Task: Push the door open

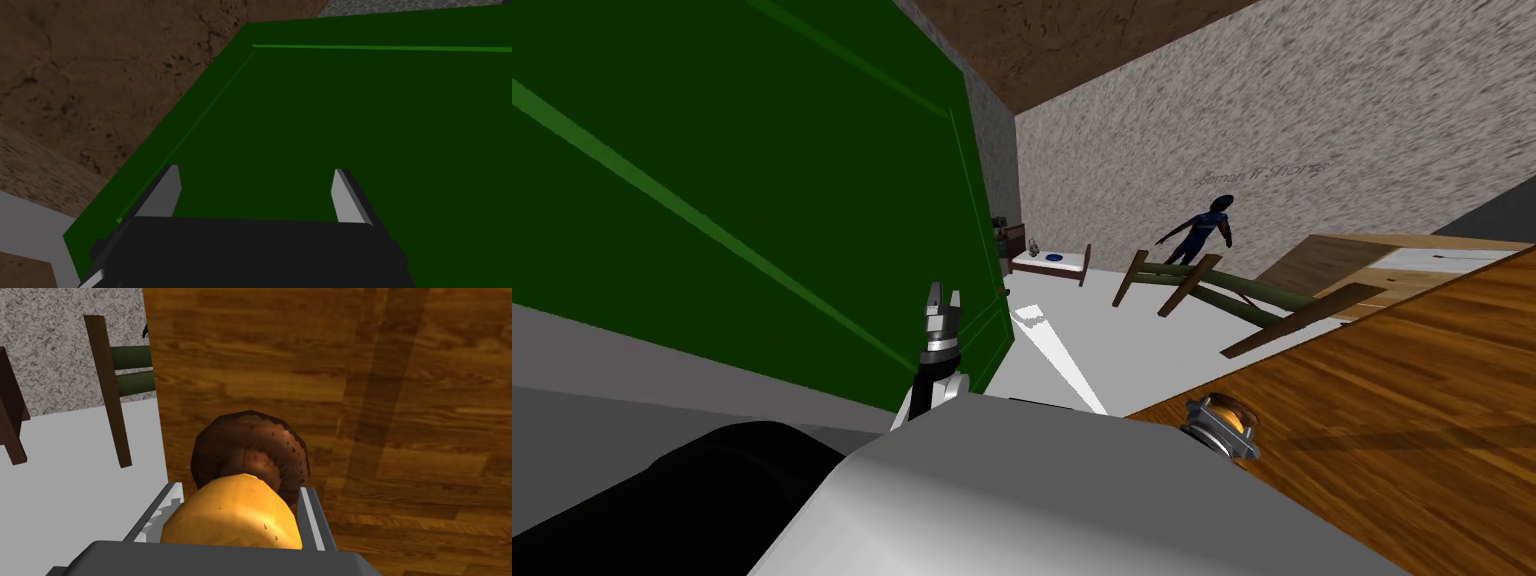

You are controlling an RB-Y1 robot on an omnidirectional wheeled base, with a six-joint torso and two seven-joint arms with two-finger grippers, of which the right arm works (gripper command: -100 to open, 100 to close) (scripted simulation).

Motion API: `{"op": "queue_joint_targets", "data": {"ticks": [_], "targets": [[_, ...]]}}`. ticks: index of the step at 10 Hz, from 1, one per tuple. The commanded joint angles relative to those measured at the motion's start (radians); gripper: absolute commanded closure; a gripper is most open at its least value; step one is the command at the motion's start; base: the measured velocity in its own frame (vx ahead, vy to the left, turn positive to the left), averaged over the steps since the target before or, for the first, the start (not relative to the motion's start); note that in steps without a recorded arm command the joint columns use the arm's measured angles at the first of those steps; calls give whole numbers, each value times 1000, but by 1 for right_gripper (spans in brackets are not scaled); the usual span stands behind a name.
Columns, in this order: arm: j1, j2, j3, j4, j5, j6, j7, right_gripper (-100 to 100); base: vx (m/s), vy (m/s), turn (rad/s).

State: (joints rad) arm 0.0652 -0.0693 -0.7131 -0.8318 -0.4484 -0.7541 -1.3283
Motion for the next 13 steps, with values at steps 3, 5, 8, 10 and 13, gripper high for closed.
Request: {"op": "queue_joint_targets", "data": {"ticks": [3, 5, 8, 10, 13], "targets": [[-2, -32, -48, 45, -24, -31, -4, 100, 163, -102, -48], [1, -34, -73, 49, -37, -34, 0, 100, 210, -118, -78], [6, -35, -108, 55, -56, -37, 6, 100, 222, -103, -76], [9, -35, -128, 59, -66, -39, 9, 100, 181, -104, -60], [13, -34, -155, 63, -81, -42, 14, 100, 185, -67, -71]]}}
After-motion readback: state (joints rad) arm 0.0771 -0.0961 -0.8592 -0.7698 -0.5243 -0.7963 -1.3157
